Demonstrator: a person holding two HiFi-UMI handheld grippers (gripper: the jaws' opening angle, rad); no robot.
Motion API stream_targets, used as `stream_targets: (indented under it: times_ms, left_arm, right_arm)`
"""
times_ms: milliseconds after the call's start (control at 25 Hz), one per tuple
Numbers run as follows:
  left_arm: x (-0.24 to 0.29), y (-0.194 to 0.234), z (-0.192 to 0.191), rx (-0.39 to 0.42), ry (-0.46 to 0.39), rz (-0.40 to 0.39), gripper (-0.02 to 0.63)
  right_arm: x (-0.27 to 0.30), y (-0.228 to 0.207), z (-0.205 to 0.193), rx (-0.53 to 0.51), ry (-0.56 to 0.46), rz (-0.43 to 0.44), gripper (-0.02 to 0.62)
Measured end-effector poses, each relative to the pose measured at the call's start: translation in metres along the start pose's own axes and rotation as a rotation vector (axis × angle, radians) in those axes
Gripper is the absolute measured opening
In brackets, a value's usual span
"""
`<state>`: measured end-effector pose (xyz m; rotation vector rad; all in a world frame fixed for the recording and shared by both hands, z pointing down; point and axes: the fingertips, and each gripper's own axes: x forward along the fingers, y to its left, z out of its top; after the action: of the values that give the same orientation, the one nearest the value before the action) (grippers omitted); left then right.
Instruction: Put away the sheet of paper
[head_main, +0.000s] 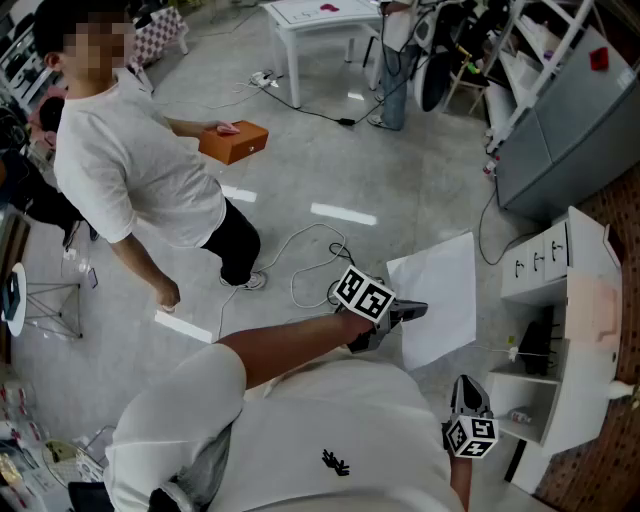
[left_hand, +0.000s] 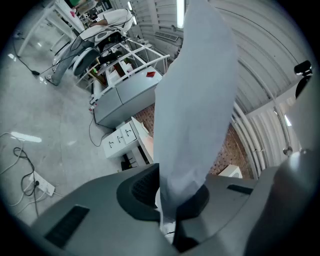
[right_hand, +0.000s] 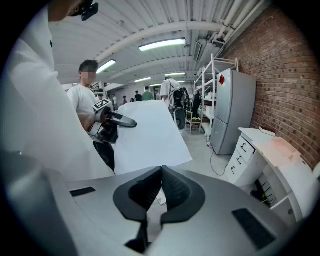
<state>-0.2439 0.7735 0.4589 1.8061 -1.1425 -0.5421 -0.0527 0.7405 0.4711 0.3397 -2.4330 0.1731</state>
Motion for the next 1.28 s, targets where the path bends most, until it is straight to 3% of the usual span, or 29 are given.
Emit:
stream_targets:
  times_ms: [120, 280, 560, 760, 880, 920, 1040, 1280]
  left_arm:
    - [-0.037, 0.007, 0.005, -0.031, -0.05, 0.01, 0.023]
    - [-0.053, 0.035, 0.049, -0.011, -0.097, 0.158, 0.023]
    - [0.022, 0.045, 0.032, -0.065, 0.044, 0.04, 0.023]
    - [0.106, 0.039, 0.034, -0.105, 0.099, -0.011, 0.023]
    - [0.163, 0.03, 0.039, -0.119, 0.121, -0.023, 0.023]
    - [0.181, 0.027, 0.041, -0.131, 0.125, -0.028, 0.023]
    - [0.233, 0.009, 0.05, -0.209, 0.133, -0.061, 0.023]
    - [0.356, -0.017, 0.074, -0.269, 0.148, -0.121, 0.023]
  right_arm:
    - [0.017, 0.023, 0.012, -0.028, -0.006, 0.022, 0.027]
    - [0.047, 0.003, 0.048, -0.037, -0.027, 0.05, 0.027]
    - [-0.003, -0.03, -0.012, 0.182, -0.018, -0.123, 0.026]
    - [-0.028, -0.081, -0.039, 0.304, -0.057, -0.186, 0.028]
    - [-0.034, -0.129, -0.042, 0.324, -0.08, -0.208, 0.134]
    - [-0.035, -0.146, -0.039, 0.326, -0.09, -0.216, 0.141]
    - [-0.038, -0.194, -0.032, 0.325, -0.125, -0.228, 0.141]
    - [-0.046, -0.304, -0.031, 0.313, -0.147, -0.221, 0.106]
